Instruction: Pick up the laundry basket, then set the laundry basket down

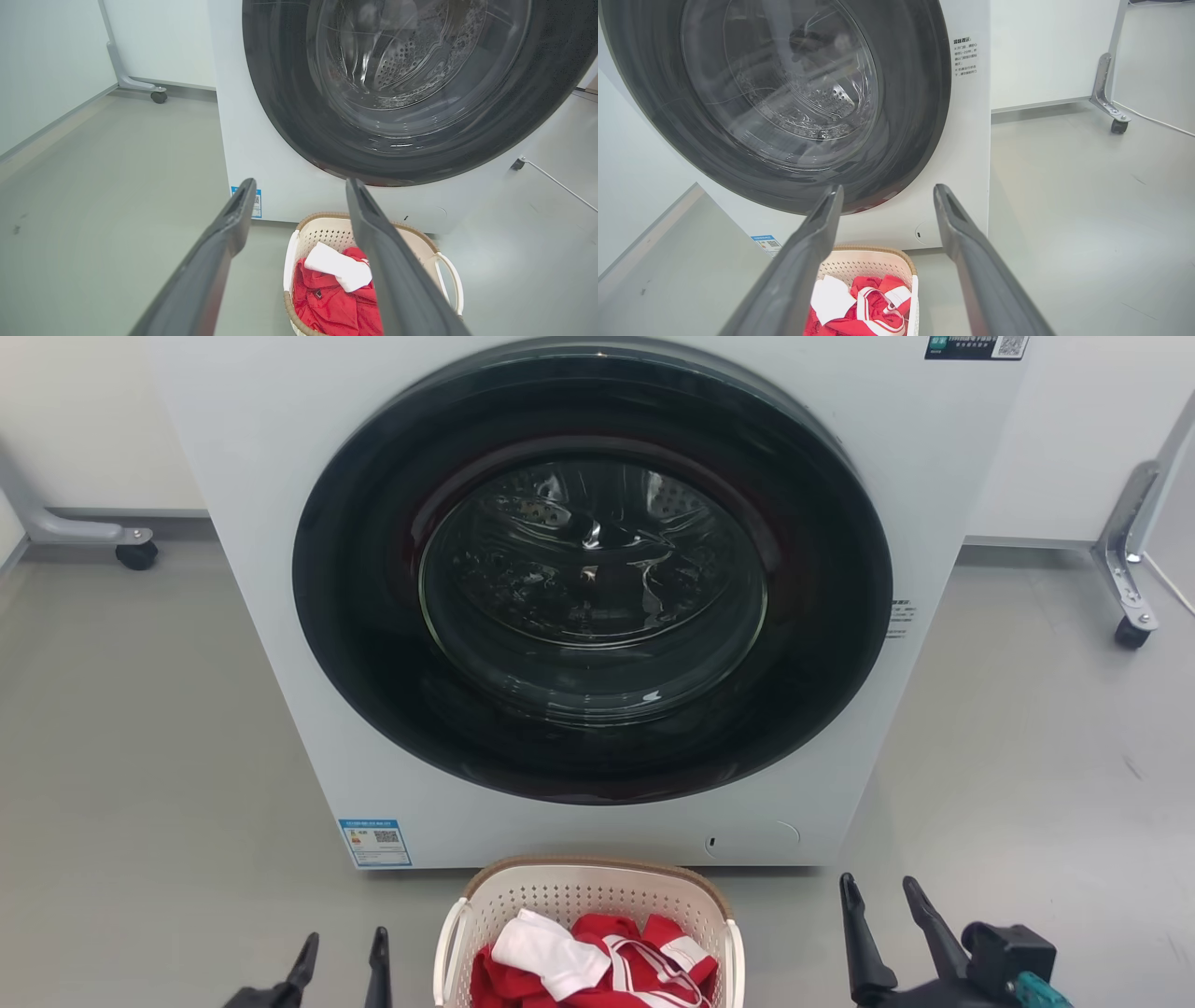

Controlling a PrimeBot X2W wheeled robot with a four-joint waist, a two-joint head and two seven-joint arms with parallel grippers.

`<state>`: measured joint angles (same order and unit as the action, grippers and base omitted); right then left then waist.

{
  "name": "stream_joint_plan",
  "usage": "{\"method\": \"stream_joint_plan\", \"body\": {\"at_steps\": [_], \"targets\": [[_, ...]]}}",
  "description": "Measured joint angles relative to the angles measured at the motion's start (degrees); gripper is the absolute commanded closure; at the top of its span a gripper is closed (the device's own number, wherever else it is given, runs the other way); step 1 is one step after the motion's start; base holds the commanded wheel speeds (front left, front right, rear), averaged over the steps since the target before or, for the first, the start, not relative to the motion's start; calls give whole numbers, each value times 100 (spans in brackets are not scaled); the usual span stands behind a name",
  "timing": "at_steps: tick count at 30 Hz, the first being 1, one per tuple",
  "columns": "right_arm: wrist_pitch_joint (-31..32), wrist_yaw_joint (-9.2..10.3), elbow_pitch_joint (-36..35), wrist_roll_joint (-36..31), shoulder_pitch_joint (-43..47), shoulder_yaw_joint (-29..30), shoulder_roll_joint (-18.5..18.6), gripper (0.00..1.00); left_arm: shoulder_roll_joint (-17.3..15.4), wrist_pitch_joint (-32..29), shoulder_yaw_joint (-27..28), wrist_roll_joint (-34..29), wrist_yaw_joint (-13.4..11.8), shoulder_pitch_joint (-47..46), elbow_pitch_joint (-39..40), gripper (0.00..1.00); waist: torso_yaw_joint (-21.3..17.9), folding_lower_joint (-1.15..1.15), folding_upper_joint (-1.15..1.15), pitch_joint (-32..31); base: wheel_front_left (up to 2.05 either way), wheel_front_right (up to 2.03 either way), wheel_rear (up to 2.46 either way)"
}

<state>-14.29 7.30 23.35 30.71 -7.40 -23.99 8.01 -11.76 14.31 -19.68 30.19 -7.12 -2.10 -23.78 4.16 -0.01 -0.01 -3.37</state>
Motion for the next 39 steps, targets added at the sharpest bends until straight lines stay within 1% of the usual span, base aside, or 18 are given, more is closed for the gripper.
{"method": "stream_joint_plan", "body": {"at_steps": [1, 3, 4, 6, 14, 19, 25, 33, 39], "targets": [[0, 0, -245, -198, 215, 147, -38, 0, 74, 0, 127, -175, 0, 183, 223, 0, -13, 0, 0, -39, 0, 0, 0], [0, 0, -357, -278, 310, 212, -56, 0, 113, 0, 180, -256, 0, 275, 339, 0, -20, 0, 0, -51, 0, 0, 0], [0, 0, -592, -428, 505, 344, -91, 0, 177, 0, 285, -365, 0, 442, 563, 0, -29, 1, 0, -63, 0, 0, 0], [-1, 0, -810, -598, 683, 460, -144, 0, 248, 0, 389, -538, 0, 607, 775, 0, -33, 1, 1, -67, 0, 0, 0], [-1, 0, -1436, -1035, 1035, 732, -280, 0, 417, 0, 687, -936, 0, 982, 1380, 0, -51, 1, 1, -68, 0, 0, 0], [-1, 0, -1690, -1278, 1178, 857, -337, 0, 472, 0, 824, -1071, 0, 1101, 1651, 0, -56, 1, 1, -58, 0, 0, 0], [-1, 0, -1918, -1406, 1189, 937, -376, 0, 530, 0, 867, -1244, 0, 1170, 1919, 0, -64, 1, 1, -30, 0, 0, 0], [-2, 0, -2075, -1579, 1318, 1065, -435, 0, 626, 0, 1054, -1424, 0, 1219, 2121, 0, -87, 1, 1, 8, 0, 0, 0], [-2, 0, -2143, -1662, 1324, 1105, -463, 0, 645, 0, 1054, -1586, 0, 1266, 2224, 0, -98, 1, 1, 40, 0, 0, 0]]}}
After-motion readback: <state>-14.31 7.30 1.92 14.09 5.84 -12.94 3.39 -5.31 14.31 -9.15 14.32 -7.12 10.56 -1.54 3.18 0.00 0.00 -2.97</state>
